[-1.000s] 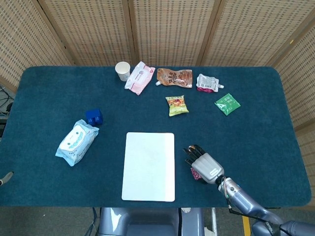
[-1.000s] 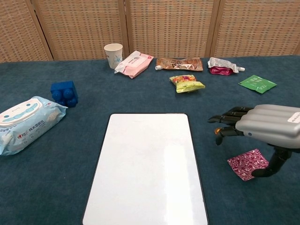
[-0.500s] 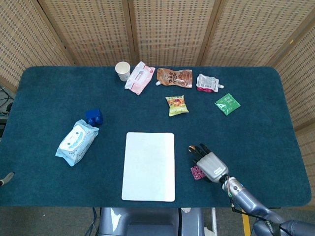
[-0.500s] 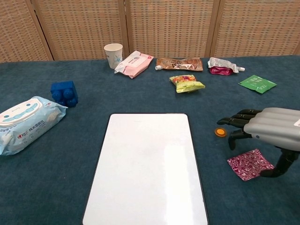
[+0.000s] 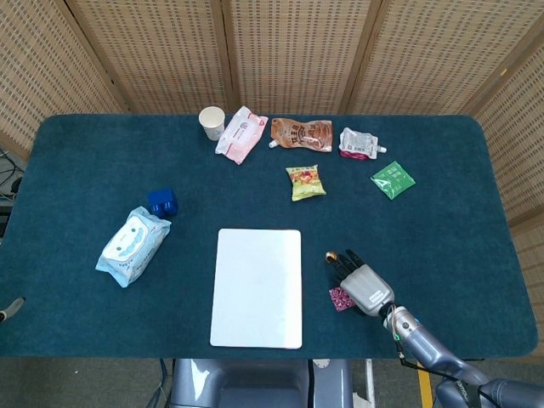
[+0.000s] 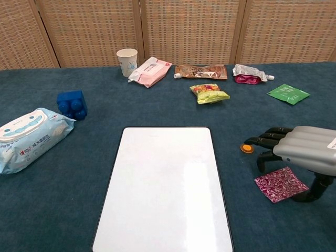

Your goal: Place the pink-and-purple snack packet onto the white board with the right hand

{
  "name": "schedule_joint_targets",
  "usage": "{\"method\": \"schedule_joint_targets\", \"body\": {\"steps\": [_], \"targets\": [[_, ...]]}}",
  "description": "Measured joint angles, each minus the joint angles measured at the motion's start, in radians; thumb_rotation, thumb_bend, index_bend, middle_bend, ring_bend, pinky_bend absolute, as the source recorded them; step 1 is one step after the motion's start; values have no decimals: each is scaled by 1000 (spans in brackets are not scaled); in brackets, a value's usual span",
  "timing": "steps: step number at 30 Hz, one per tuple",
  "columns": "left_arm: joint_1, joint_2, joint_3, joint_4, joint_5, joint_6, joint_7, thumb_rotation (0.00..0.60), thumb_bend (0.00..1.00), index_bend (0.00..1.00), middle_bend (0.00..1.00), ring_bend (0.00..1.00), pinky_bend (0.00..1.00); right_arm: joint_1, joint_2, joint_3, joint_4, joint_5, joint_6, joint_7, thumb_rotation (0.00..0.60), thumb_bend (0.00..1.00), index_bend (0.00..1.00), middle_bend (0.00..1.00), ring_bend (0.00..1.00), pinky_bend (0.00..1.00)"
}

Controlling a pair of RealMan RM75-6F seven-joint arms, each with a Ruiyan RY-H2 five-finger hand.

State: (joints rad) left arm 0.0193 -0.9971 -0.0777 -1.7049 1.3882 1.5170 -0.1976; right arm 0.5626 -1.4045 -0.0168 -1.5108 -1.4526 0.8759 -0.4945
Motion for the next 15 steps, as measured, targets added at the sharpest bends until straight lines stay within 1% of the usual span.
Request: {"method": "schedule_joint_targets", "body": {"steps": [9, 10, 12, 14, 15], "targets": [[0, -1, 1, -2, 3, 1, 5, 584, 0, 0, 0, 0, 0, 3, -4, -5, 9, 17, 0, -12, 600, 260, 309, 0, 0, 0], [0, -1, 1, -2, 3, 1, 4, 583, 0, 0, 0, 0, 0, 3, -5, -6, 10, 19, 0, -12, 600, 260, 325, 0, 0, 0], [1, -1, 1, -2, 3, 2, 3, 583, 0, 0, 0, 0, 0, 5, -10, -7, 13, 22, -1, -11, 600, 260, 391, 0, 0, 0], [1, 0, 1, -3, 2, 2, 1, 583, 0, 0, 0, 0, 0, 6, -13, -7, 16, 25, -2, -11, 600, 260, 486, 0, 0, 0], [1, 0, 1, -3, 2, 1, 1, 583, 0, 0, 0, 0, 0, 7, -15, -7, 16, 27, -3, -10, 600, 260, 502, 0, 0, 0]]}}
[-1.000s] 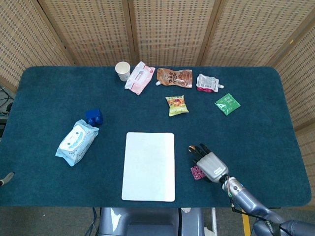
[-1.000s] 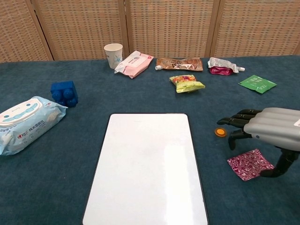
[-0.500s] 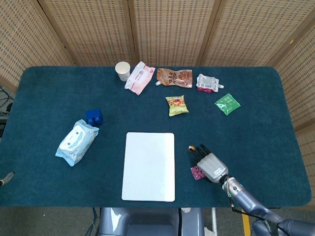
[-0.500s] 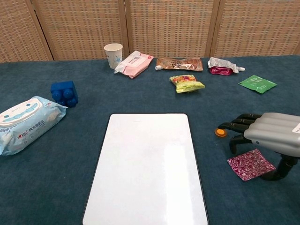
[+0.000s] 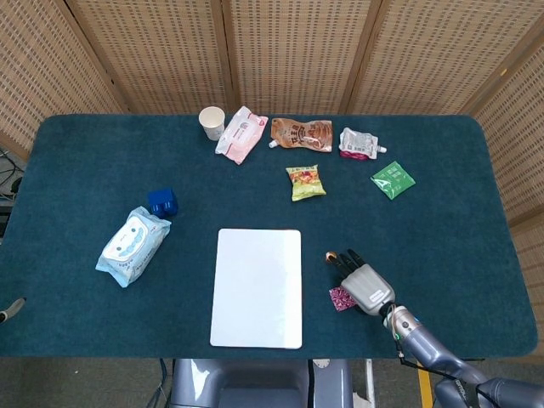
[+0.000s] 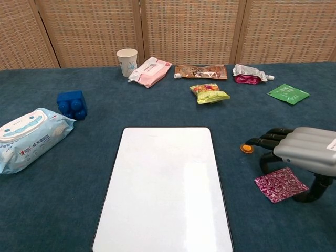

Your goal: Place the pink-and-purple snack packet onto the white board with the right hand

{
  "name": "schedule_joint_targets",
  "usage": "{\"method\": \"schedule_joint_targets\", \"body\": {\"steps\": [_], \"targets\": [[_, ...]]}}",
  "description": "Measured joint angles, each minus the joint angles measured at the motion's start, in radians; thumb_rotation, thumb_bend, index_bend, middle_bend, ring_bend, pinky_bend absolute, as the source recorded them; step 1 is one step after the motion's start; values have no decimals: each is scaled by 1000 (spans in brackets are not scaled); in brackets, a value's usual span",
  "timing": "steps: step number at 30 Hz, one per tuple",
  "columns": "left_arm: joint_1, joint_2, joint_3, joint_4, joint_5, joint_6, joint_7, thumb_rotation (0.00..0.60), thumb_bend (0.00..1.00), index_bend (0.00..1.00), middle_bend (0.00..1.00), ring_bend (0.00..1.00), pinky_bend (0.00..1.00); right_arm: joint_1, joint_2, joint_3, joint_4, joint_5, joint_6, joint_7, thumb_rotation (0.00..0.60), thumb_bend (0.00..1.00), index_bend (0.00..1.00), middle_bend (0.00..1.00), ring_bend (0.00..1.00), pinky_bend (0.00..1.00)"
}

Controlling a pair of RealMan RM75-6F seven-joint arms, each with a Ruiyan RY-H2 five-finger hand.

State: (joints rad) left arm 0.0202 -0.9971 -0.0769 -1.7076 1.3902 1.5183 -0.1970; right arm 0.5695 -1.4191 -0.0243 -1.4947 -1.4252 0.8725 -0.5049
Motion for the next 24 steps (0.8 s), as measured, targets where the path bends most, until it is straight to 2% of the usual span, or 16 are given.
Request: {"method": "schedule_joint_targets", "body": {"steps": [3, 7, 13, 20, 24], "targets": [[0, 0, 0, 1, -1, -2, -1, 584, 0, 0, 0, 0, 0, 1, -2, -1, -3, 1, -1, 10, 600, 260, 544, 0, 0, 0], [-1, 0, -1, 2, -2, -3, -3, 583, 0, 0, 0, 0, 0, 4, 3, -1, -17, -1, -1, 37, 600, 309, 551, 0, 0, 0], [-1, 0, 0, 2, -2, -4, -4, 583, 0, 0, 0, 0, 0, 14, 25, 7, -62, -6, 4, 53, 600, 311, 551, 0, 0, 0], [-2, 1, -1, 3, -5, -8, -6, 582, 0, 0, 0, 0, 0, 44, 64, 44, -170, 23, -3, 25, 600, 311, 551, 0, 0, 0], [-3, 2, -1, 3, -7, -10, -8, 583, 0, 0, 0, 0, 0, 74, 71, 76, -228, 82, -21, -18, 600, 311, 551, 0, 0, 0]]}}
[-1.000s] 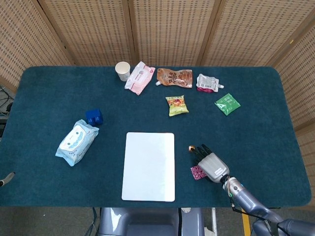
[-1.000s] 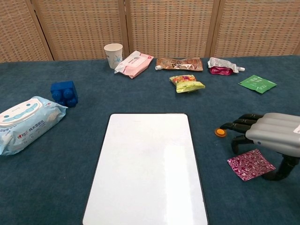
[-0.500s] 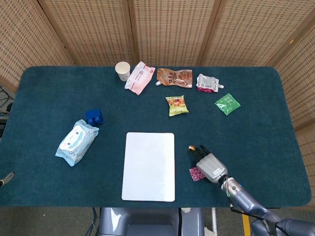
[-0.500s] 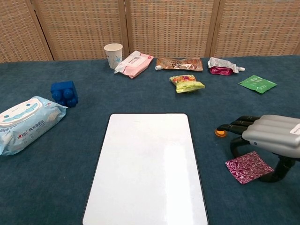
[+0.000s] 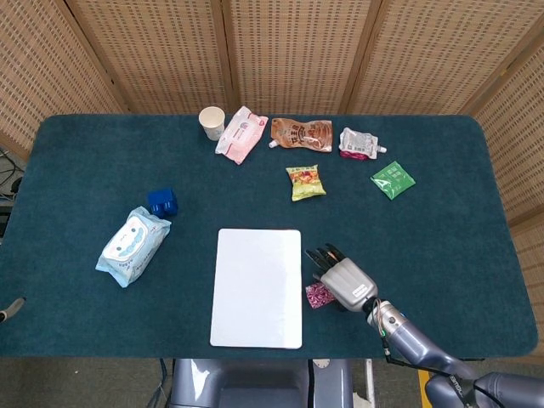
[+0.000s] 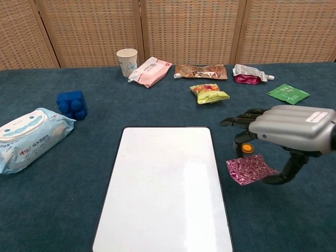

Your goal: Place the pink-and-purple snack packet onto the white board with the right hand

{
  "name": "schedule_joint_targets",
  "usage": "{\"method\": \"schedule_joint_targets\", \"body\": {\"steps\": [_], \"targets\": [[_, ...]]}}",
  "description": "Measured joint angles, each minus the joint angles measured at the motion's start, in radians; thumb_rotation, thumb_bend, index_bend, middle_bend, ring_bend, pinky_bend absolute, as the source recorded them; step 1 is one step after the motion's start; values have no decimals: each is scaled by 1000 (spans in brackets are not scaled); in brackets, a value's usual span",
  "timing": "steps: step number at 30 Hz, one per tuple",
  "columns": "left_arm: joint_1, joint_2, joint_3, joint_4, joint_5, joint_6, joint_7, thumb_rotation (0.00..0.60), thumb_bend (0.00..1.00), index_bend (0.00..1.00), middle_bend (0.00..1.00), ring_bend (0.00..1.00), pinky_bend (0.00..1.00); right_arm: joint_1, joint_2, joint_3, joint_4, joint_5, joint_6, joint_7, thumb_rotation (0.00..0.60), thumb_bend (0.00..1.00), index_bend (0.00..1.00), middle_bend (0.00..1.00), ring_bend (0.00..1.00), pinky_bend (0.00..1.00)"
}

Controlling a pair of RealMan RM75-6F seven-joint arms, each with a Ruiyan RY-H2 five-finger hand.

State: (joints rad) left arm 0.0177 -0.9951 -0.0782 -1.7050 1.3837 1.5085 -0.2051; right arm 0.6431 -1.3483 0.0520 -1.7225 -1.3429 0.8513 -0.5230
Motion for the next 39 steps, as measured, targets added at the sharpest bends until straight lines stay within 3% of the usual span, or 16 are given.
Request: {"method": "schedule_joint_targets", "body": {"steps": [9, 20, 22, 23, 25, 26, 33, 36, 39], "targets": [[-3, 5, -7, 3, -13, -9, -19, 584, 0, 0, 0, 0, 0, 93, -79, 63, -69, 206, -54, -90, 600, 311, 551, 0, 0, 0], [-9, 7, -16, 21, -52, -40, -41, 583, 0, 0, 0, 0, 0, 215, -234, 69, -51, 414, 16, -339, 600, 309, 535, 0, 0, 0], [-9, 7, -17, 22, -51, -40, -45, 583, 0, 0, 0, 0, 0, 235, -261, 71, -43, 453, 47, -372, 600, 239, 396, 0, 0, 0], [-8, 8, -17, 22, -50, -39, -48, 583, 0, 0, 0, 0, 0, 241, -270, 72, -41, 466, 58, -381, 600, 152, 236, 0, 0, 0], [-8, 10, -16, 22, -47, -39, -51, 583, 0, 0, 0, 0, 0, 251, -285, 74, -38, 495, 77, -399, 600, 25, 33, 0, 0, 0], [-8, 10, -15, 22, -46, -39, -52, 583, 0, 0, 0, 0, 0, 255, -289, 74, -38, 510, 83, -407, 600, 2, 0, 0, 0, 0], [-9, 9, -14, 24, -47, -45, -51, 583, 0, 0, 0, 0, 0, 293, -286, 88, -88, 692, 186, -500, 600, 0, 0, 0, 0, 0], [-10, 7, -13, 26, -48, -49, -47, 583, 0, 0, 0, 0, 0, 299, -246, 93, -118, 712, 214, -505, 600, 13, 4, 0, 0, 0], [-10, 6, -13, 26, -47, -47, -44, 584, 0, 0, 0, 0, 0, 291, -203, 97, -121, 696, 220, -468, 600, 153, 80, 0, 0, 0]]}}
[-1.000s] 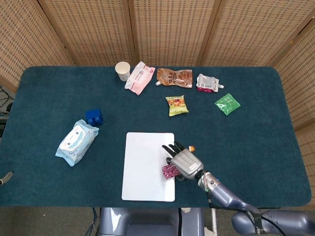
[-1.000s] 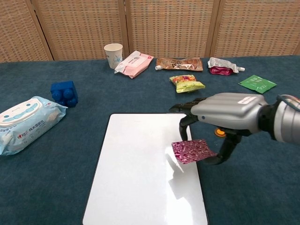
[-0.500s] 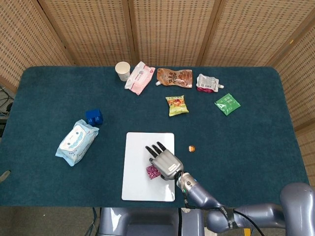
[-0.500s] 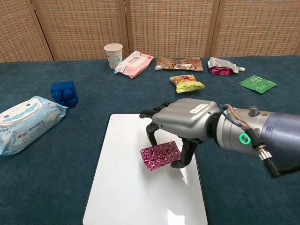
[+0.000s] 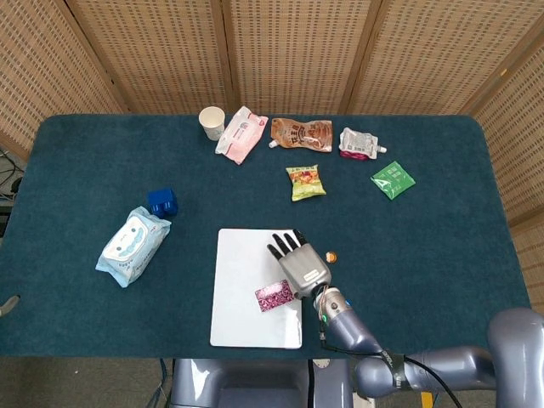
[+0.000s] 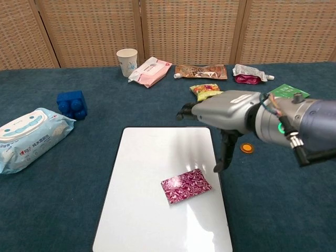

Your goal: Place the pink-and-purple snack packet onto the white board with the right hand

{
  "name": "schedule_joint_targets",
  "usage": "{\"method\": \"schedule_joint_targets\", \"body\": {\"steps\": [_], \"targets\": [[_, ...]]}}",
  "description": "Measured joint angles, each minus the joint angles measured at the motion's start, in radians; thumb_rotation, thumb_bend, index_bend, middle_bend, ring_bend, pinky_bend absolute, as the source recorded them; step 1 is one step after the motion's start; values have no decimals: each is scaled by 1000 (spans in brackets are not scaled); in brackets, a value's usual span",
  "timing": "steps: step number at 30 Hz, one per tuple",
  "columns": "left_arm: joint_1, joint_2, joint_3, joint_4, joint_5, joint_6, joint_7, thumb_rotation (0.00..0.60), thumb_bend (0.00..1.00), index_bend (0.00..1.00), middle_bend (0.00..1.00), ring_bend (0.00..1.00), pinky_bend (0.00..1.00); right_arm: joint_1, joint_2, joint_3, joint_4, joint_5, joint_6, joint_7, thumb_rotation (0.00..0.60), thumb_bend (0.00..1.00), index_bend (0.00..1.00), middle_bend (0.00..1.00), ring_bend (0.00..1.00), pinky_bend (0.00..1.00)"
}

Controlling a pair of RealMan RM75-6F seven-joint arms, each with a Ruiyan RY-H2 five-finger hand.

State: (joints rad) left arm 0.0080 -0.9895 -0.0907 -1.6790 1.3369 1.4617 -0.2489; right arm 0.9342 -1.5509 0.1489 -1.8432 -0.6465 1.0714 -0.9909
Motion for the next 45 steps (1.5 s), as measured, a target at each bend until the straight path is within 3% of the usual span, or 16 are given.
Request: {"method": "schedule_joint_targets", "body": {"steps": [2, 10, 19, 45], "targets": [[2, 0, 0, -2, 2, 6, 3, 584, 0, 0, 0, 0, 0, -12, 17, 3, 13, -13, 1, 40, 600, 254, 164, 0, 0, 0], [2, -3, 2, -8, 4, 9, 26, 584, 0, 0, 0, 0, 0, -85, 55, 6, 175, -81, -29, 291, 600, 366, 375, 0, 0, 0], [0, -7, 2, 0, 5, 2, 15, 586, 0, 0, 0, 0, 0, -126, 22, -24, 312, -187, -95, 423, 600, 388, 381, 0, 0, 0], [-5, -11, 4, 3, 6, -6, 18, 587, 0, 0, 0, 0, 0, -143, -51, -66, 419, -223, -134, 429, 600, 388, 389, 0, 0, 0]]}}
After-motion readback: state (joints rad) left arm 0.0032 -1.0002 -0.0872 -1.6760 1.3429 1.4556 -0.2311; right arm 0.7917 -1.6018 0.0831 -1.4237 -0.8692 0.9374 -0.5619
